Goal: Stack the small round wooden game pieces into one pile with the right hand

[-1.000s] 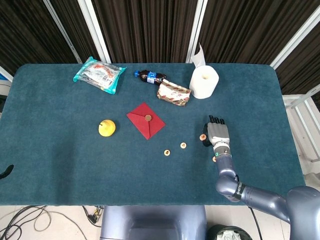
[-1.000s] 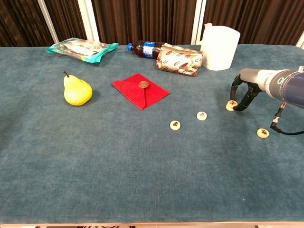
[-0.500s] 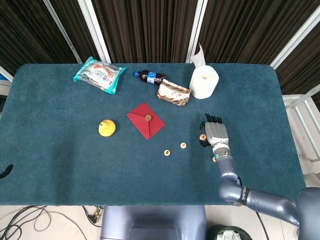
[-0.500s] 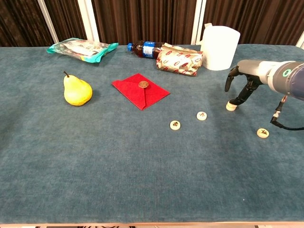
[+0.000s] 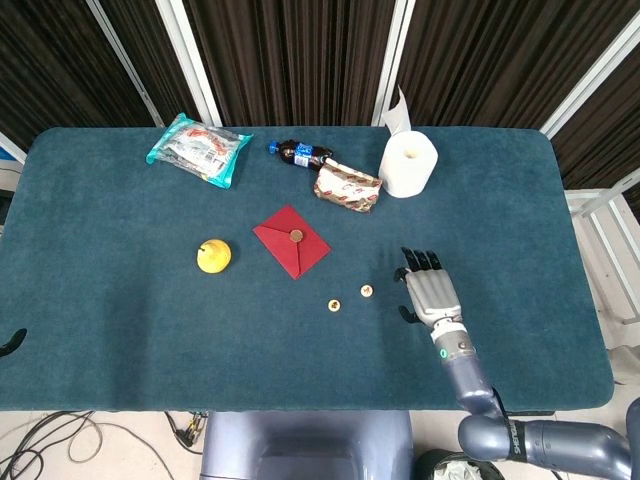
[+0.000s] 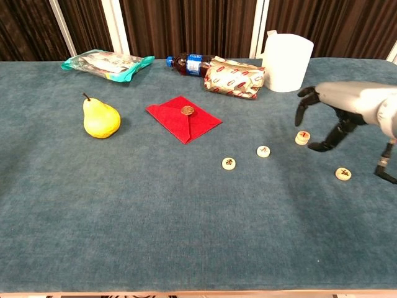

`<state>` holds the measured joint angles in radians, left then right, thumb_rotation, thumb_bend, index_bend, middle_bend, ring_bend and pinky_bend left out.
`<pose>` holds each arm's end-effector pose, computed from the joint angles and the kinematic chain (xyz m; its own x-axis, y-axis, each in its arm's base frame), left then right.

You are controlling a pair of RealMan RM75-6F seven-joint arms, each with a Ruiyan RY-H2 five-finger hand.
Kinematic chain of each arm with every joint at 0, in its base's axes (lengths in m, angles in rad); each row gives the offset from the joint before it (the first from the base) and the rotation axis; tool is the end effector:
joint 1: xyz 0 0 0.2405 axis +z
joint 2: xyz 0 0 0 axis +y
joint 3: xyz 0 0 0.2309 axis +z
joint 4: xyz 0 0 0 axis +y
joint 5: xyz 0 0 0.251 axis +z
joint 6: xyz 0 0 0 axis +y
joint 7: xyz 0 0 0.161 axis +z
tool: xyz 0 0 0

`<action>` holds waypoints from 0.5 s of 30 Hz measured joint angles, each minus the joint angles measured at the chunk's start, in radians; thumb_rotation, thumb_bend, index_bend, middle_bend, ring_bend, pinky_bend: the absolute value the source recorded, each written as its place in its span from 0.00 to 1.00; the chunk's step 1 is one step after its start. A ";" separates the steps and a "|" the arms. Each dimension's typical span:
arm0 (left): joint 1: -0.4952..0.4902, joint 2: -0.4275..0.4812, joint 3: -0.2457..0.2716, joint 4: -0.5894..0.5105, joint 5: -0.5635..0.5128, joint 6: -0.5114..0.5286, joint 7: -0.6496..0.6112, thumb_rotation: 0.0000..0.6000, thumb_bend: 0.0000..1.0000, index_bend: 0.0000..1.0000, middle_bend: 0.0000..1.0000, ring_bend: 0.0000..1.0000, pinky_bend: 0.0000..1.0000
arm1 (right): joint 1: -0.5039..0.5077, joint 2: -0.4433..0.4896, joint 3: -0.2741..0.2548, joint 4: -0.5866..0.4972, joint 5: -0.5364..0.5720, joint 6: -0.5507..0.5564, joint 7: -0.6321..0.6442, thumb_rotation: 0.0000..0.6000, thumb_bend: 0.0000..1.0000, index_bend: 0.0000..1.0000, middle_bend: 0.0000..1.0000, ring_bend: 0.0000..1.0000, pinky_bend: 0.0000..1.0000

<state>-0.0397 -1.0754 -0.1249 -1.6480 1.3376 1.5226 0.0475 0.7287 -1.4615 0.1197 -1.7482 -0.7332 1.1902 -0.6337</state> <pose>-0.3242 0.2008 0.1478 0.4340 -0.0842 0.8970 0.8909 0.1882 -0.4134 -0.1449 -0.3146 -0.0378 0.4595 -0.3192 0.8288 -0.8873 -0.1243 0.4441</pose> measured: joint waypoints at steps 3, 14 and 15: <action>0.000 -0.001 0.000 0.001 0.000 0.000 0.001 1.00 0.16 0.11 0.00 0.00 0.00 | -0.031 0.004 -0.028 0.004 -0.027 0.024 0.009 1.00 0.39 0.36 0.00 0.00 0.00; -0.002 -0.004 -0.002 -0.001 -0.003 -0.001 0.007 1.00 0.16 0.11 0.00 0.00 0.00 | -0.095 0.039 -0.047 0.036 -0.004 0.028 0.050 1.00 0.39 0.36 0.00 0.00 0.00; -0.002 -0.004 -0.002 -0.001 -0.003 -0.001 0.006 1.00 0.16 0.11 0.00 0.00 0.00 | -0.097 0.039 -0.047 0.041 -0.002 0.024 0.055 1.00 0.39 0.36 0.00 0.00 0.00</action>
<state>-0.0419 -1.0789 -0.1266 -1.6488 1.3344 1.5213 0.0539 0.6312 -1.4223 0.0730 -1.7072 -0.7350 1.2146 -0.5791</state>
